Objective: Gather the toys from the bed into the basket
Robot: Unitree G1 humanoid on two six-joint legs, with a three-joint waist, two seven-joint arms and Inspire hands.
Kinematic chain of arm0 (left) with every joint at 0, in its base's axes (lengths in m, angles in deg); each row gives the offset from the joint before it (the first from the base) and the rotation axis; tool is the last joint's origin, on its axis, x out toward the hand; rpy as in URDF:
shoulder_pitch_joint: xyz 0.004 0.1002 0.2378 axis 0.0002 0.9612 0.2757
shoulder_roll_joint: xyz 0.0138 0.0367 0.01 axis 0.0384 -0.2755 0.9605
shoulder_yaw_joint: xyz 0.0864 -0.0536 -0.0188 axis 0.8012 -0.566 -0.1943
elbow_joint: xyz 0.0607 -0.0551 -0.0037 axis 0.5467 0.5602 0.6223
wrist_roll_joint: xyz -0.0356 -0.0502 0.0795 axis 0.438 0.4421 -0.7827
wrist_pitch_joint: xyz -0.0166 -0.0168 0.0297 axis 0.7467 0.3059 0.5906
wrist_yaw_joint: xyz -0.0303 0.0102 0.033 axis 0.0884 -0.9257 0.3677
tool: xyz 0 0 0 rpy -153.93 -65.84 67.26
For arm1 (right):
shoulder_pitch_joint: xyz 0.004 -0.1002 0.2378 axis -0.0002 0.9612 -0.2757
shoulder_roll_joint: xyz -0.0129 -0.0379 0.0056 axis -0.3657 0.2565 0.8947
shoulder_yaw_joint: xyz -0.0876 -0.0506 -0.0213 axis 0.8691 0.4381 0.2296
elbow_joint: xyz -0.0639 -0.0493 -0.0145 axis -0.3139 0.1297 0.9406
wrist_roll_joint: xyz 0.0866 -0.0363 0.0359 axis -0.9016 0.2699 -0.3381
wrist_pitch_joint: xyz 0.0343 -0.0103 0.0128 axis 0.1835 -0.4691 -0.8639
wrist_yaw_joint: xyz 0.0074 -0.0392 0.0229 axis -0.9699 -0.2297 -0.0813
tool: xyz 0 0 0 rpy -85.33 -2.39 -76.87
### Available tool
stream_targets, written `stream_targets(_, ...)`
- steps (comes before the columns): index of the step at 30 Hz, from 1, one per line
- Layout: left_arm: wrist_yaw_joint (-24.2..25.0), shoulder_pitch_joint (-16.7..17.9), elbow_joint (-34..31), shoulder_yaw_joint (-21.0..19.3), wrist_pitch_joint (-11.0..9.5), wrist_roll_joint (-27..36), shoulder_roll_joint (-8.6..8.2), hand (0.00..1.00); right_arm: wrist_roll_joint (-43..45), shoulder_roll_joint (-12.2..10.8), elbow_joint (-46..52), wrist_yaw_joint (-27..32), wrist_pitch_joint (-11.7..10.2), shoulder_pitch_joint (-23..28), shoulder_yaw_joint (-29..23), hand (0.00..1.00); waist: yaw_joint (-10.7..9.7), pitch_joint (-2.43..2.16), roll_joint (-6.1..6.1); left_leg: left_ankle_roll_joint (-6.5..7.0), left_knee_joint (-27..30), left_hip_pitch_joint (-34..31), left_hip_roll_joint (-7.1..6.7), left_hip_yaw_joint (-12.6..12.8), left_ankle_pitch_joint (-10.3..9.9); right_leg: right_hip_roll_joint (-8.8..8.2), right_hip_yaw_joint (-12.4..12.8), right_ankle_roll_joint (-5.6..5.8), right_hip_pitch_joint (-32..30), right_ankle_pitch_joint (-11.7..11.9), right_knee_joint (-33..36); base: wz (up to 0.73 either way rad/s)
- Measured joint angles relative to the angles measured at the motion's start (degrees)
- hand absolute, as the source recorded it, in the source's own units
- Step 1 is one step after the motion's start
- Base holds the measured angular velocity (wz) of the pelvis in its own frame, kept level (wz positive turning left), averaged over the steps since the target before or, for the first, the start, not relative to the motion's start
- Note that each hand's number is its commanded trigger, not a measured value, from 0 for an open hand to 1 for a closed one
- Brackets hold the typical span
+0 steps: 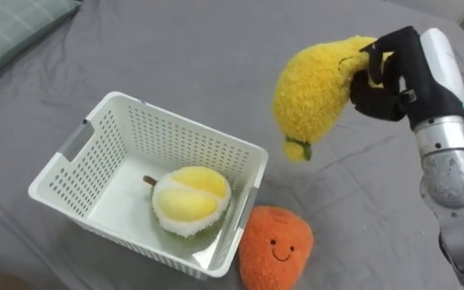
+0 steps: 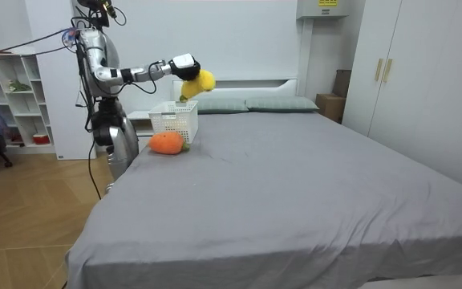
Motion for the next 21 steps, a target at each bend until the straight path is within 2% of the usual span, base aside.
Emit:
stream_targets(9,-0.3,0.5,-0.2,-0.6,0.2,-1.0,-0.04,0.00,0.0,-0.3,8.7,-2.8,0.6,0.2,0.2,1.00,1.7,-0.07,0.16,-0.02,-0.1,1.0,-0.11,-1.9,0.0,0.05,0.1,0.00,1.4,0.0,0.2,0.11)
stream_targets(11,-0.3,0.5,-0.1,-0.6,0.3,-1.0,-0.04,0.00,-0.2,-0.5,9.5,-3.2,1.2,0.2,1.0,1.00,2.6,-0.06,0.20,-0.03,-0.2,1.6,-0.12,-2.0,0.0,-0.08,0.1,0.00,1.8,0.0,0.0,0.03)
stream_targets(13,-0.3,0.3,-0.2,-0.6,0.3,-1.0,-0.05,0.00,-0.7,-1.4,9.6,-4.2,1.3,0.2,1.9,1.00,3.0,-0.10,0.15,-0.04,-0.4,1.8,-0.11,-2.1,0.0,-0.14,0.0,0.00,2.0,0.0,0.0,0.00)
stream_targets(17,-0.2,0.6,-0.1,-1.4,0.4,-2.7,-0.10,0.00,0.6,-4.3,9.7,-6.8,2.8,0.2,4.7,1.00,3.2,-0.12,0.10,-0.05,-0.5,2.0,-0.18,-2.4,0.0,-0.09,0.0,0.00,2.8,0.0,-0.3,0.03)
stream_targets(21,0.0,0.5,-0.2,-1.1,0.5,-3.8,-0.15,0.00,0.6,-5.5,10.6,-8.6,3.9,0.1,6.5,1.00,5.1,-0.45,-0.43,-0.05,-0.6,1.9,-0.26,-2.6,0.0,-0.09,0.1,0.01,2.9,0.0,-0.8,0.01)
